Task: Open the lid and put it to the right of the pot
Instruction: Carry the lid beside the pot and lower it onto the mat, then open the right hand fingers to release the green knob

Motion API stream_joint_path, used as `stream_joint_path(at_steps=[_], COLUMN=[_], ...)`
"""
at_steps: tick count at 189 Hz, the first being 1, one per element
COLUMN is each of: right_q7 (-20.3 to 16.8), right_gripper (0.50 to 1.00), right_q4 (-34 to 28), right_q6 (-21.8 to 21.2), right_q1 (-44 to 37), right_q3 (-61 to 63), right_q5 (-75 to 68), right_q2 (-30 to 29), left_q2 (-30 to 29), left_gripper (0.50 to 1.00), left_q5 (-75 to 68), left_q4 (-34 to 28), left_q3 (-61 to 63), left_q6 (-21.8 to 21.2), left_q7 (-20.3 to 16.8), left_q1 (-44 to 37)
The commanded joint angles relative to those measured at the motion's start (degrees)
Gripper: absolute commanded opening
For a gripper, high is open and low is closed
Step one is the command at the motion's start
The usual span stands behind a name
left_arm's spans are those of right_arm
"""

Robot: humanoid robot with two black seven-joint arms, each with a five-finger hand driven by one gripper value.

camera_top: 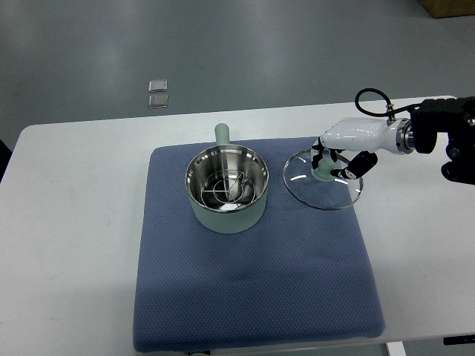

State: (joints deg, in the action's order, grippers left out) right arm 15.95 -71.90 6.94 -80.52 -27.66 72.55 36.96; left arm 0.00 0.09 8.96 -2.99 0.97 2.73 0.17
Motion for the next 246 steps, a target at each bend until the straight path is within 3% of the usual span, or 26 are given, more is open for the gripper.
stream_joint_path(at_steps=[1, 161, 166, 175, 176, 186, 198, 199, 201, 246], right_q7=[-0.2, -0.8, -0.7, -0.7, -0.6, -0.4, -0.4, -0.2, -0.2, -0.2], right_gripper=[0.500, 0.500, 0.600, 0.601, 0.758, 0.852, 0.858, 0.893, 0.901, 0.913], right_q4=[0.0, 2.1, 2.1, 2.1, 2.0, 2.0, 1.9, 1.7, 1.6, 1.7], right_q6=[0.2, 2.8, 2.8, 2.8, 2.7, 2.6, 2.5, 2.1, 2.1, 0.2], right_q1=[2.4, 9.5, 9.5, 9.5, 9.5, 9.4, 9.4, 9.2, 9.2, 9.6], right_q3=[2.0, 6.5, 6.6, 6.6, 6.6, 6.6, 6.6, 6.6, 6.6, 10.1], right_q5=[1.5, 2.2, 2.2, 2.2, 2.2, 2.2, 2.2, 2.1, 2.0, 1.9], right_q2=[-0.7, -5.1, -4.9, -4.9, -4.7, -4.5, -4.4, -4.3, -4.2, -2.1], left_q2=[0.0, 0.0, 0.0, 0.0, 0.0, 0.0, 0.0, 0.0, 0.0, 0.0], left_gripper=[1.000, 1.000, 1.000, 1.000, 1.000, 1.000, 1.000, 1.000, 1.000, 1.000], left_q5=[0.0, 0.0, 0.0, 0.0, 0.0, 0.0, 0.0, 0.0, 0.0, 0.0], left_q4=[0.0, 0.0, 0.0, 0.0, 0.0, 0.0, 0.0, 0.0, 0.0, 0.0], left_q3=[0.0, 0.0, 0.0, 0.0, 0.0, 0.0, 0.0, 0.0, 0.0, 0.0], left_q6=[0.0, 0.0, 0.0, 0.0, 0.0, 0.0, 0.0, 0.0, 0.0, 0.0], left_q7=[0.0, 0.0, 0.0, 0.0, 0.0, 0.0, 0.0, 0.0, 0.0, 0.0], left_q1=[0.0, 0.0, 0.0, 0.0, 0.0, 0.0, 0.0, 0.0, 0.0, 0.0])
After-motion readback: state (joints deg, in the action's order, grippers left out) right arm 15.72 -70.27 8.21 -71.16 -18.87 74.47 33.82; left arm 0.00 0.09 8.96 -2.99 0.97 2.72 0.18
